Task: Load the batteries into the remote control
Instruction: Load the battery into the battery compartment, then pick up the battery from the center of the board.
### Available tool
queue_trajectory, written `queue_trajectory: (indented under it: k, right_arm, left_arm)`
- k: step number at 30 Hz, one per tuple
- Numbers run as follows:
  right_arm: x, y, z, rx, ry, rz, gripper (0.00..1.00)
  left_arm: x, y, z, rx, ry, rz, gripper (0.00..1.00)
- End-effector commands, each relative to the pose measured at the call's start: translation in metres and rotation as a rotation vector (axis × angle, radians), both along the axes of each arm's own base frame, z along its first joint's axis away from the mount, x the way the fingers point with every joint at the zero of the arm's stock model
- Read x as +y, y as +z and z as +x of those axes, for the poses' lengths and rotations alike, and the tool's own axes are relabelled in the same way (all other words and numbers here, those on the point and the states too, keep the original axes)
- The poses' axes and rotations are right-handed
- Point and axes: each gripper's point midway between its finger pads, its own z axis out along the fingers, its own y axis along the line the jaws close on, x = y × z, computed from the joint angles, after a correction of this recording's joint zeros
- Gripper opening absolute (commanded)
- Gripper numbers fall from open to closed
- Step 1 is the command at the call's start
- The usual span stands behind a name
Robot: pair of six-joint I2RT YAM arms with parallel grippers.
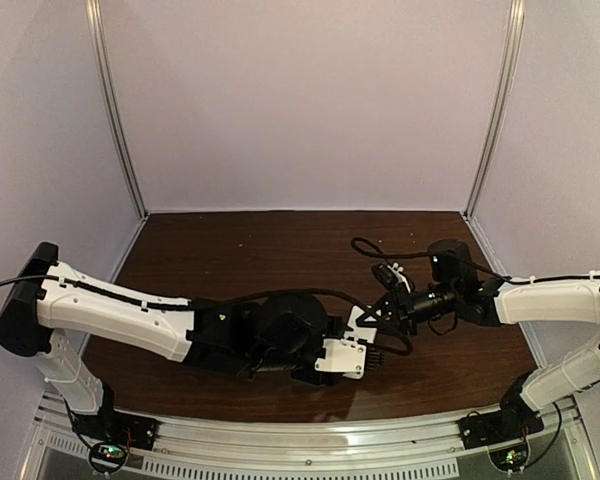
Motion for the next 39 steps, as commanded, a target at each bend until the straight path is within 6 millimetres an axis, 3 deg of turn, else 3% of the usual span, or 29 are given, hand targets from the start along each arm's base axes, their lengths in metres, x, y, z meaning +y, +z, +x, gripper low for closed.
queue_trajectory:
  k: [1, 9, 12, 15, 19, 22, 25, 28, 31, 33, 39]
  right_arm:
    - [0.005, 0.006, 0.001, -0.022, 0.011, 0.021, 0.0]
    - [0.006, 0.008, -0.001, -0.021, 0.016, 0.028, 0.0]
    - [0.005, 0.004, 0.002, -0.023, 0.009, 0.015, 0.0]
    - [-0.003, 0.0, 0.013, -0.015, -0.028, 0.005, 0.0]
    - [-0.026, -0.001, 0.043, -0.04, -0.121, -0.013, 0.0]
    - [-0.053, -0.003, 0.07, -0.053, -0.215, -0.034, 0.0]
    - [-0.082, 0.0, 0.095, -0.077, -0.331, -0.036, 0.0]
    - [-0.105, 0.015, 0.112, -0.12, -0.428, -0.017, 0.0]
    - [-0.125, 0.028, 0.124, -0.15, -0.506, -0.002, 0.0]
    - [-0.138, 0.036, 0.13, -0.173, -0.558, 0.008, 0.0]
    - [-0.166, 0.053, 0.137, -0.22, -0.651, 0.02, 0.0]
  left_arm:
    - [-0.006, 0.004, 0.006, -0.073, 0.02, 0.012, 0.65]
    - [-0.003, 0.005, 0.02, -0.15, 0.08, 0.024, 0.62]
    - [-0.006, 0.011, 0.014, -0.124, 0.059, -0.007, 0.67]
    - [-0.007, 0.028, 0.003, -0.073, 0.016, -0.086, 0.73]
    - [-0.003, 0.075, -0.009, -0.01, -0.016, -0.284, 0.78]
    - [0.006, 0.103, 0.011, 0.074, 0.075, -0.425, 0.81]
    - [0.017, 0.11, 0.05, 0.192, 0.216, -0.499, 0.78]
    - [0.023, 0.1, 0.08, 0.326, 0.32, -0.537, 0.76]
    - [0.022, 0.076, 0.099, 0.432, 0.387, -0.546, 0.73]
    - [0.01, 0.046, 0.105, 0.491, 0.405, -0.498, 0.73]
    - [-0.042, -0.016, 0.108, 0.611, 0.373, -0.399, 0.67]
